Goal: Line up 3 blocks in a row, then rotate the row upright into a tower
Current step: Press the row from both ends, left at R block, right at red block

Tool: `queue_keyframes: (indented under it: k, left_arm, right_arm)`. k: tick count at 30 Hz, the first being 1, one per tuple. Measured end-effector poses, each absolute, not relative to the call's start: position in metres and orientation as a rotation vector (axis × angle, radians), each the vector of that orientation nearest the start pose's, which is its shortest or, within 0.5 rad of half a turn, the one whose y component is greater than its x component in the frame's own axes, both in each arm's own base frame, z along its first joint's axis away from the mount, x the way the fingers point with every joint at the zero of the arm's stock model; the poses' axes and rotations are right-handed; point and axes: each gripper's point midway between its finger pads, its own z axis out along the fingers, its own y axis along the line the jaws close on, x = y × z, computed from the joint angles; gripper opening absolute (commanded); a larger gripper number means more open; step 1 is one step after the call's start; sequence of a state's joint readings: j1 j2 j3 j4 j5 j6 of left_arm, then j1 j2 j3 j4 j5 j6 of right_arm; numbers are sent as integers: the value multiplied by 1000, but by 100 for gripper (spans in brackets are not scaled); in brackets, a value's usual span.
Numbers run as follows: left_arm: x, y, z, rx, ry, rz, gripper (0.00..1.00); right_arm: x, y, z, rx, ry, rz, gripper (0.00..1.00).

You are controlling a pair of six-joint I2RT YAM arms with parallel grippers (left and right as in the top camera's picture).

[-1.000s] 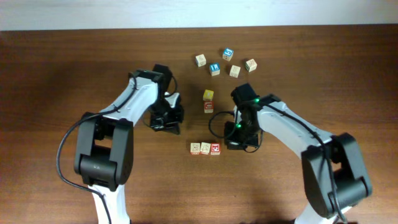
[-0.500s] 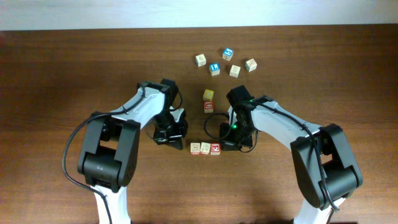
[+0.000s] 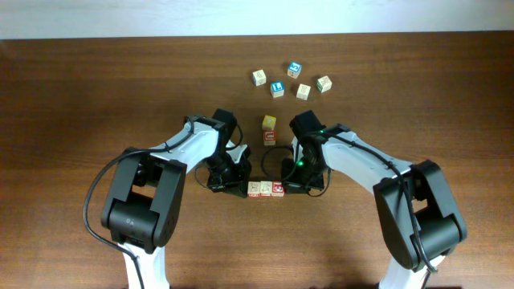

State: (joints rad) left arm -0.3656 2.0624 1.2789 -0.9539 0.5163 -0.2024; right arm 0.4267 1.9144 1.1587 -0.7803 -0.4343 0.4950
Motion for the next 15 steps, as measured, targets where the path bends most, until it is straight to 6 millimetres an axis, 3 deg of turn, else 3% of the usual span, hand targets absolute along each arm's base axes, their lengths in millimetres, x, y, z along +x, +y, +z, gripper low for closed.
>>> queue_keyframes:
  k: [15]
  left_arm:
    - [275,-196,-4,206,3329,-774,0]
  right_arm:
    - [283,205,7,92,3206,658,4]
